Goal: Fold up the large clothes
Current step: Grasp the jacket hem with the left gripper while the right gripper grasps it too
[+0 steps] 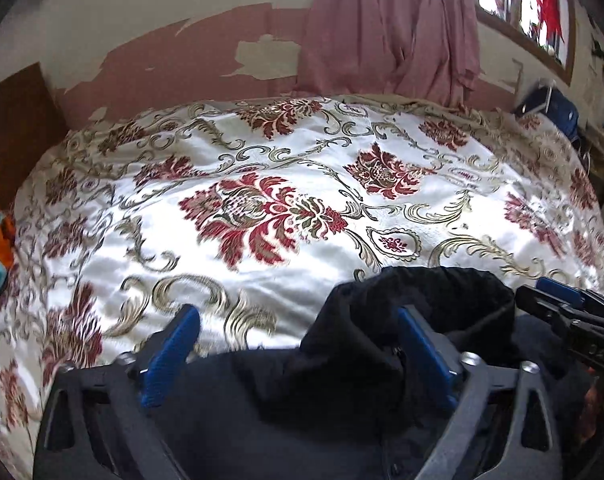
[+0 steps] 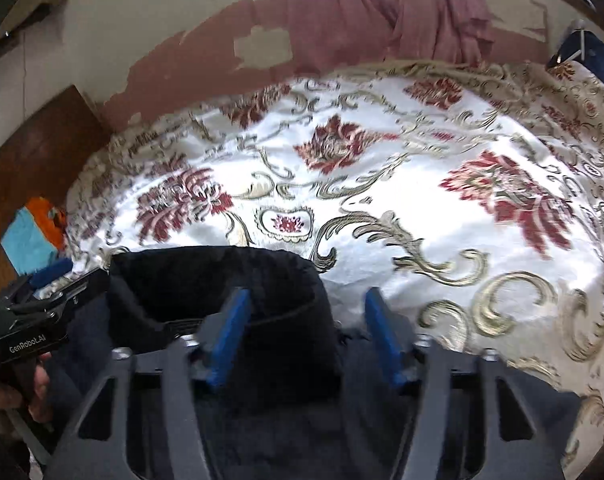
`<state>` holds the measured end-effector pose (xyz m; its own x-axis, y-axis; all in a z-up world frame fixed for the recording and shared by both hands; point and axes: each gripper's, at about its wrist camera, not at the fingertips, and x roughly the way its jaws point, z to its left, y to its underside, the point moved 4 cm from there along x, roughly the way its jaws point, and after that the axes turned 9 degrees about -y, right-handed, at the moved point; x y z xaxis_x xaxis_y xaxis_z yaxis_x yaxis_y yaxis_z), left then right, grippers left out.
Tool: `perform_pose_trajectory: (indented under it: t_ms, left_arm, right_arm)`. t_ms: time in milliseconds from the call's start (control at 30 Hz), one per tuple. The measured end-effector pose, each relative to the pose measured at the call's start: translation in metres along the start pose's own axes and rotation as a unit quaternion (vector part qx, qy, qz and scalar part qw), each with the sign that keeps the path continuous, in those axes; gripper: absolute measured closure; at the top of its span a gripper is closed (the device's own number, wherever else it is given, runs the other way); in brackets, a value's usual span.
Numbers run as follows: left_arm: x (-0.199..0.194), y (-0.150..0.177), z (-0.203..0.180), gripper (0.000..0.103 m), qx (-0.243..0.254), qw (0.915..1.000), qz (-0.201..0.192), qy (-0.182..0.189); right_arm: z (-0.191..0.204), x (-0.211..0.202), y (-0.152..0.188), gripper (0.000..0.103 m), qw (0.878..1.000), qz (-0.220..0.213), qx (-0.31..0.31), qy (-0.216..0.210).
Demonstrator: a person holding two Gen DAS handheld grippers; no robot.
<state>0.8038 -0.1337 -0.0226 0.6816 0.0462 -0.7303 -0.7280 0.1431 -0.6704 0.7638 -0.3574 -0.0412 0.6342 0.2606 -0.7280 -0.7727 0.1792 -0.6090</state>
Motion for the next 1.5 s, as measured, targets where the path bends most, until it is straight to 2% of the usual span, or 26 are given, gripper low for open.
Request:
perform_pose_trajectory:
  t_ms: [67, 100, 133, 167, 200, 333, 533, 700, 767, 900, 967, 1000, 1067, 1200, 1300, 1400, 1500]
  left_arm:
    - [0.007, -0.004, -0.005, 0.027, 0.008, 1.0000, 0.001, -0.003]
    - [0.011, -0.005, -0.006, 0.046, 0.011, 0.9999, 0.006, -0.003]
    - [0.013, -0.005, -0.007, 0.073, 0.010, 0.9999, 0.011, 0.002]
    - [0.015, -0.003, -0.008, 0.087, 0.007, 0.9997, 0.019, 0.015]
    - [0.014, -0.001, -0.007, 0.096, 0.001, 0.9992, 0.025, 0.030]
    - [-0.004, 0.009, 0.009, 0.098, -0.015, 0.9984, 0.020, 0.051]
    - [-0.028, 0.042, 0.042, 0.098, -0.023, 0.9959, 0.030, 0.082]
    - [-0.039, 0.061, 0.045, 0.098, -0.006, 0.9968, 0.026, 0.076]
    - [-0.044, 0.067, 0.046, 0.098, 0.003, 0.9970, 0.024, 0.074]
    - [-0.051, 0.075, 0.050, 0.098, 0.009, 0.9967, 0.023, 0.077]
    - [-0.054, 0.080, 0.052, 0.098, 0.014, 0.9962, 0.024, 0.082]
    - [-0.055, 0.083, 0.051, 0.099, 0.018, 0.9962, 0.024, 0.082]
    - [-0.057, 0.090, 0.052, 0.099, 0.026, 0.9961, 0.027, 0.079]
    - [-0.052, 0.103, 0.058, 0.099, 0.027, 0.9952, 0.055, 0.077]
    - [-0.048, 0.108, 0.058, 0.099, 0.031, 0.9953, 0.058, 0.072]
    - [-0.045, 0.116, 0.056, 0.099, 0.041, 0.9956, 0.056, 0.063]
    - [-0.042, 0.125, 0.058, 0.099, 0.043, 0.9955, 0.053, 0.065]
  right_arm:
    - [0.002, 0.014, -0.001, 0.067, 1.000, 0.016, 0.001, 0.008]
    - [0.002, 0.020, 0.000, 0.074, 1.000, 0.020, 0.001, 0.008]
    - [0.002, 0.023, 0.001, 0.083, 1.000, 0.025, -0.001, 0.011]
    - [0.000, 0.023, 0.002, 0.085, 1.000, 0.026, -0.001, 0.012]
    - [0.000, 0.019, 0.003, 0.087, 1.000, 0.022, 0.000, 0.009]
    - [0.000, -0.011, 0.010, 0.102, 1.000, -0.007, -0.020, 0.001]
    - [-0.004, -0.077, 0.027, 0.102, 0.996, -0.044, -0.080, 0.010]
    - [-0.005, -0.081, 0.024, 0.102, 0.998, -0.029, -0.055, -0.022]
    - [0.000, -0.075, 0.016, 0.100, 0.998, -0.025, -0.054, -0.027]
    - [0.015, -0.048, 0.015, 0.077, 0.996, 0.015, -0.081, -0.014]
    - [0.020, -0.042, 0.020, 0.076, 0.995, 0.018, -0.096, 0.003]
    - [0.022, -0.044, 0.023, 0.079, 0.994, 0.007, -0.107, 0.011]
    - [0.027, -0.052, 0.029, 0.102, 0.991, -0.008, -0.131, 0.016]
    - [0.034, -0.061, 0.053, 0.102, 0.976, 0.003, -0.212, 0.048]
    - [0.031, -0.071, 0.060, 0.102, 0.980, -0.002, -0.196, 0.021]
    - [0.026, -0.096, 0.047, 0.102, 0.990, -0.042, -0.129, -0.043]
    - [0.029, -0.106, 0.031, 0.102, 0.991, -0.053, -0.092, -0.080]
